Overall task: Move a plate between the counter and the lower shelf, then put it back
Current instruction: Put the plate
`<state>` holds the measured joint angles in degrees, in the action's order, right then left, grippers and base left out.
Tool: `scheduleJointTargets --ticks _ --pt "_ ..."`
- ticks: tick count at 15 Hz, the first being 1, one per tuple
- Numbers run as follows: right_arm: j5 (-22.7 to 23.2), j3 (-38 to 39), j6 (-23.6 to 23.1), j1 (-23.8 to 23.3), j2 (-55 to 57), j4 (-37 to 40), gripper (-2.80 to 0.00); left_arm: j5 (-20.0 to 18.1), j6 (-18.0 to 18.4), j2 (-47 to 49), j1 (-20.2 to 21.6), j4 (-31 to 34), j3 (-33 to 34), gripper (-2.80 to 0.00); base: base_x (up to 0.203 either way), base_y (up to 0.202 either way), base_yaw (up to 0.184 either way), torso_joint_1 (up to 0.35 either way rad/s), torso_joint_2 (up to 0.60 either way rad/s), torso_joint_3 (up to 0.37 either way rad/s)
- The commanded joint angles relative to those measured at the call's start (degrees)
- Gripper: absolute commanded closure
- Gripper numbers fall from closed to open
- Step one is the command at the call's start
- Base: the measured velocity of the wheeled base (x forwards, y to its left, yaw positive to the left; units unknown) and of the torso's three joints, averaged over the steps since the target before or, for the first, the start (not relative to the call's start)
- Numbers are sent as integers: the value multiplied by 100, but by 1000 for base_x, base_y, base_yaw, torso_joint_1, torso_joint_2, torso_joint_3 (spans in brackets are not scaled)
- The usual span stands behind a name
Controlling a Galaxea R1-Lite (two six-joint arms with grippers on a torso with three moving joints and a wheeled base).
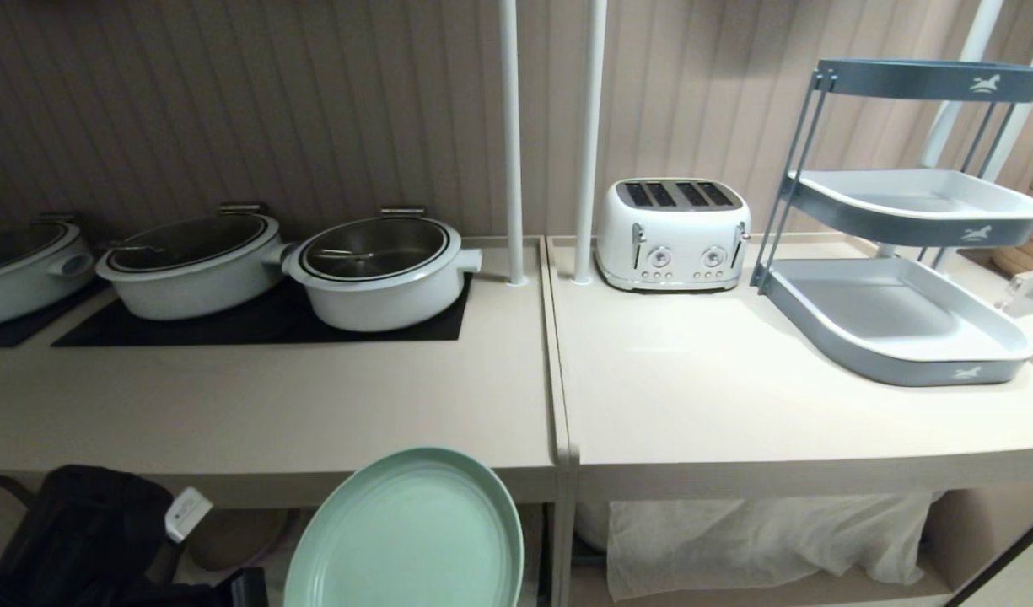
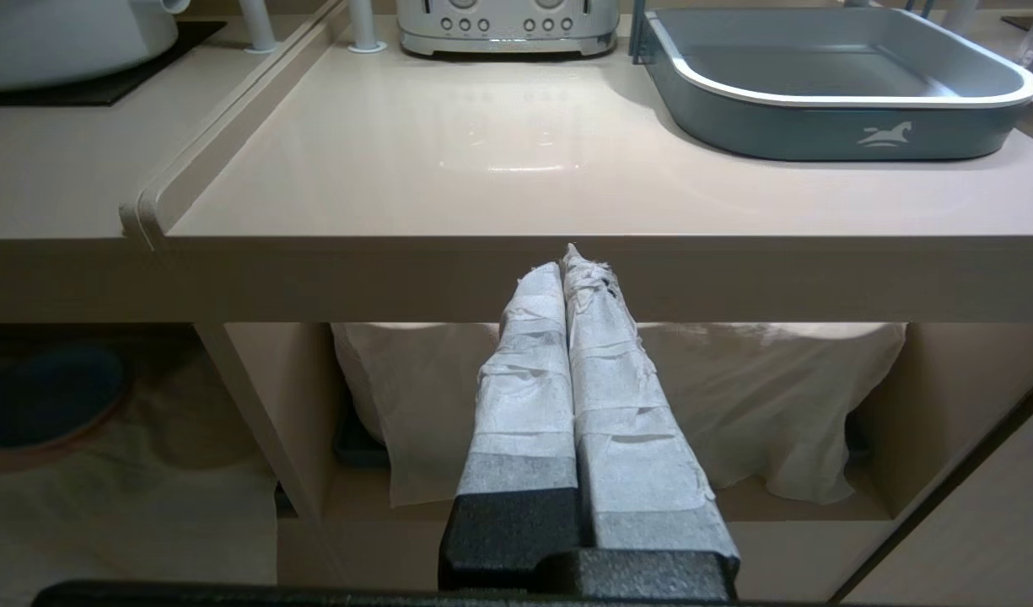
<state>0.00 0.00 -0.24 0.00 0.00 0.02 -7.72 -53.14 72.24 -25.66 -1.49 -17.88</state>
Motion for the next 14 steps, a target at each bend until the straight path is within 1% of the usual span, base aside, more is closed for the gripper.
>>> scheduleJointTargets --ticks 1,12,14 --pt "0 0 -2 0 0 6 0 -11 -30 9 0 0 4 0 -1 170 -3 2 -1 -1" --pt "0 0 -2 0 0 0 0 -11 -50 9 0 0 13 0 0 197 -2 2 1 4" --pt "0 0 -2 0 0 -2 0 -11 -170 1 0 0 -5 0 0 196 0 2 1 4"
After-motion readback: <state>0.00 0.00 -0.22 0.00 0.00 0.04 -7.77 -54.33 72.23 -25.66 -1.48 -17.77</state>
